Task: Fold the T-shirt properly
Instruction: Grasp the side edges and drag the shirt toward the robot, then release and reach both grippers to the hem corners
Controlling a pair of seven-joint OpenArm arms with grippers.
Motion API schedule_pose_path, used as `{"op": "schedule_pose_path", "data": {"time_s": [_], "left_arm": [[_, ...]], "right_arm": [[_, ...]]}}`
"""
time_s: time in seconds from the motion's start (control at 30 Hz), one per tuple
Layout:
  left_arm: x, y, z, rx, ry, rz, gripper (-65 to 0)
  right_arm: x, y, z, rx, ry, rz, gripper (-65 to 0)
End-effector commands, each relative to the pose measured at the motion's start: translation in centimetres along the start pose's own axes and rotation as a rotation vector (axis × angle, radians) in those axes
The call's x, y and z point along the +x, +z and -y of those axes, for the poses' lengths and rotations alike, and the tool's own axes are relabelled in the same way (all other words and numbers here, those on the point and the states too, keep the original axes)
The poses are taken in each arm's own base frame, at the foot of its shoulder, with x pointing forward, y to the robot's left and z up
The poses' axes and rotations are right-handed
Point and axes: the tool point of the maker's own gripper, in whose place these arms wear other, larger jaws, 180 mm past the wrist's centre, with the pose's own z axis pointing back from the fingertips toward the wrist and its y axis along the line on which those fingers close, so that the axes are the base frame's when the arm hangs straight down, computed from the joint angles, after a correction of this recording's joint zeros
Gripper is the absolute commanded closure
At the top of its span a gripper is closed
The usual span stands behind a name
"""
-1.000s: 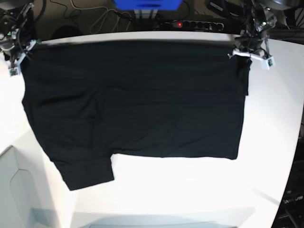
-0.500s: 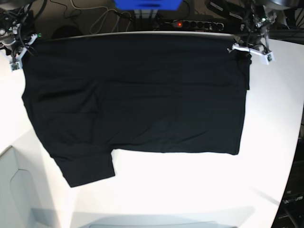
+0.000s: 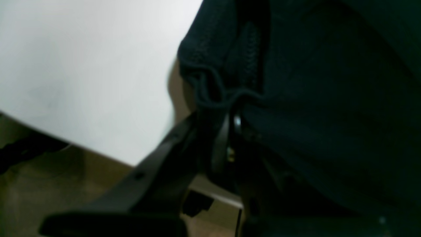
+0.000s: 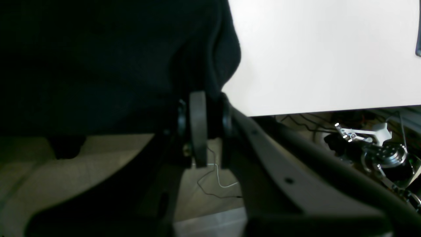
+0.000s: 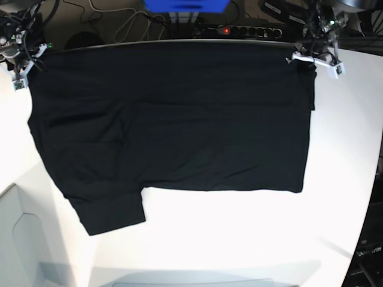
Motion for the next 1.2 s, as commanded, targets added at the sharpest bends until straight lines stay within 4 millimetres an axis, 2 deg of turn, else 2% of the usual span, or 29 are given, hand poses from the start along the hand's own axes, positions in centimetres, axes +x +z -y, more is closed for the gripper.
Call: {"op": "schedule_pose_path", "data": {"time_s": [0.0, 0.07, 0.3, 0.37, 0.43, 0.5, 0.57, 0.67, 0.73, 0.8, 0.9, 0.93, 1.03, 1.17], "left_arm": [[0.5, 0.4, -0.4, 0.011, -0.009, 0.019, -0.1], [0.2, 0.5, -0.6, 0.013, -0.012, 0.011, -0.4], [0.3, 0.5, -0.6, 0.015, -0.009, 0.014, -2.3], [0.3, 0.6, -0.6, 0.016, -0.011, 0.013, -9.1], [0.2, 0.6, -0.6, 0.015, -0.013, 0.011, -20.0], [0.4, 0.7, -0.5, 0.01, -0.017, 0.018, -30.0], [0.6, 0.8, -0.4, 0.007, -0.02, 0.028, -36.0], [2.6, 1.7, -0.6, 0.018, -0.014, 0.09, -37.5], [3.7, 2.5, -0.9, 0.037, 0.015, 0.14, -37.5], [6.0, 3.3, -1.3, 0.051, 0.039, 0.217, -37.5], [8.7, 3.8, -1.3, 0.055, 0.063, 0.297, -37.9], [9.5, 3.7, -1.0, 0.048, 0.07, 0.319, -38.0], [12.1, 3.5, 0.2, 0.014, 0.085, 0.385, -38.0], [15.5, 3.3, 2.2, -0.04, 0.108, 0.473, -38.0]], "right_arm": [[0.8, 0.4, 1.3, -0.036, 0.013, 0.02, 0.0], [1.0, 0.5, 1.5, -0.041, 0.008, 0.026, -1.0], [1.2, 0.5, 1.5, -0.042, 0.007, 0.03, -12.6], [1.2, 0.5, 1.6, -0.045, 0.007, 0.032, -15.2], [1.3, 0.7, 2.0, -0.055, 0.002, 0.035, -17.7], [1.0, 1.1, 3.3, -0.088, -0.04, 0.04, -19.7], [1.7, 1.4, 4.5, -0.12, -0.08, 0.066, -21.0], [1.7, 1.9, 6.0, -0.158, -0.124, 0.08, -23.2], [2.7, 2.1, 6.7, -0.173, -0.139, 0.107, -24.6], [3.5, 2.2, 7.1, -0.181, -0.151, 0.131, -26.0], [5.6, 2.3, 7.3, -0.184, -0.162, 0.181, -27.7], [7.0, 2.3, 7.3, -0.181, -0.165, 0.211, -28.1], [11.8, 2.2, 6.1, -0.144, -0.134, 0.304, -28.4], [19.4, 3.1, 4.5, -0.097, -0.085, 0.453, -28.4]]}}
